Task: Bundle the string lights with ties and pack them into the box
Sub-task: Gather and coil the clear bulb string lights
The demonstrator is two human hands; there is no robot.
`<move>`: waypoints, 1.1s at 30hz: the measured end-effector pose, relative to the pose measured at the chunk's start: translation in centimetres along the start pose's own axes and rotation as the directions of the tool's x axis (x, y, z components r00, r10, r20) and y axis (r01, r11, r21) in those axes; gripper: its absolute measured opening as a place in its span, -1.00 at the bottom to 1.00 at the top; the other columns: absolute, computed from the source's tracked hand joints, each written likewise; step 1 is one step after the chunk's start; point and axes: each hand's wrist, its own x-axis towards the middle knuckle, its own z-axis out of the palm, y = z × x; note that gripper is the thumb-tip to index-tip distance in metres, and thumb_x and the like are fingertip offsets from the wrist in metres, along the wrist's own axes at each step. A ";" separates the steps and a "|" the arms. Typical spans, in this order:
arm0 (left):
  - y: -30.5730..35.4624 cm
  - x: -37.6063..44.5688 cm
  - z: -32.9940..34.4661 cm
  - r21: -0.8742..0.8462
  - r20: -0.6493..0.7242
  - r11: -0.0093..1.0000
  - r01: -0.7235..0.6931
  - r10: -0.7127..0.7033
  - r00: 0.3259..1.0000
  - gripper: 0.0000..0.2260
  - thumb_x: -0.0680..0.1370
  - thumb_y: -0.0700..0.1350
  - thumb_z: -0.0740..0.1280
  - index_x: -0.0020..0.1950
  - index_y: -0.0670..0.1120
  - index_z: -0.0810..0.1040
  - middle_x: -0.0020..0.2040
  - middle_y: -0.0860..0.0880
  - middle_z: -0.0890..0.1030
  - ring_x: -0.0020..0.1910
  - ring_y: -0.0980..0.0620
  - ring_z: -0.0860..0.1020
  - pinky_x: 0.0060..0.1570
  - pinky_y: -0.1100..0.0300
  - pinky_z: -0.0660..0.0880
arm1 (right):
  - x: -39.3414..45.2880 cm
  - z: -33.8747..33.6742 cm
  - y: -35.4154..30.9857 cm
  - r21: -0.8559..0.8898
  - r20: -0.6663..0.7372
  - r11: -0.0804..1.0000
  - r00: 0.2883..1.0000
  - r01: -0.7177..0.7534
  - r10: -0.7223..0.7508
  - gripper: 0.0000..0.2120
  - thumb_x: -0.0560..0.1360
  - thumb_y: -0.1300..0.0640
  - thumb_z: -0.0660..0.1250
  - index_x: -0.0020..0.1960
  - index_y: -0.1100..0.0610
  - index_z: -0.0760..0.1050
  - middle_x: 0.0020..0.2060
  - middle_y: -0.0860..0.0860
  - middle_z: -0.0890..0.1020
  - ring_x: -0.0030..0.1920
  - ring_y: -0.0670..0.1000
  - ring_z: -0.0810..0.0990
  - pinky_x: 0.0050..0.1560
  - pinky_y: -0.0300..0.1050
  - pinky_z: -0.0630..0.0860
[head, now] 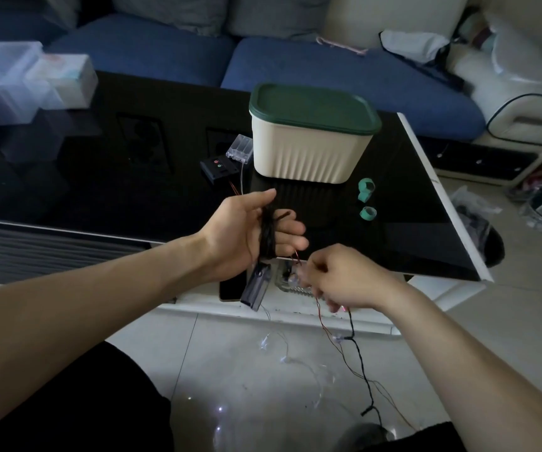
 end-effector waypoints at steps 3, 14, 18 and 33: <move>-0.2 0.0 -0.2 -0.016 0.020 1.000 0.025 -0.024 1.000 -0.59 0.65 -0.01 0.10 0.20 -0.36 0.46 0.10 -0.31 0.65 0.06 -0.24 0.66 0.08 0.02 0.61 | -0.5 0.8 -0.4 -0.088 0.098 0.992 0.992 0.086 -0.077 -0.87 0.64 0.14 0.26 -0.03 -0.04 0.54 -0.17 -0.01 0.68 -0.22 -0.09 0.68 -0.11 -0.06 0.65; -1.4 0.2 -0.2 0.376 0.224 0.918 0.127 -0.223 0.949 -0.53 0.61 0.10 0.10 -0.28 -0.12 0.62 -0.23 -0.15 0.56 -0.18 -0.11 0.55 -0.01 0.02 0.48 | -2.0 0.8 -2.4 -0.091 -0.197 0.952 0.931 0.293 -0.306 -0.86 0.47 0.23 0.44 -0.05 0.00 0.60 -0.32 -0.15 0.64 -0.32 -0.25 0.60 -0.29 -0.37 0.47; -1.9 0.3 -0.1 0.468 0.281 0.869 0.162 -0.320 0.905 -0.50 0.64 0.20 0.03 -0.03 -0.16 0.58 -0.08 -0.25 0.59 -0.16 -0.25 0.62 -0.18 0.06 0.53 | -2.2 -0.4 -2.4 0.025 -0.216 0.957 0.936 0.290 -0.278 -0.67 0.31 0.17 0.62 -0.15 0.04 0.46 -0.39 -0.02 0.66 -0.42 -0.16 0.59 -0.35 -0.24 0.54; -1.3 -0.2 -0.8 0.637 0.257 0.742 0.206 -0.457 0.851 -0.62 0.59 0.13 0.24 -0.25 -0.14 0.50 -0.62 0.01 0.21 -0.69 0.11 0.18 -0.55 0.16 -0.05 | -1.4 -3.1 0.6 0.333 0.068 0.919 0.967 0.210 -0.245 -0.68 0.30 0.01 0.54 -0.06 0.20 0.63 -0.23 0.12 0.70 -0.21 0.06 0.64 -0.11 -0.06 0.60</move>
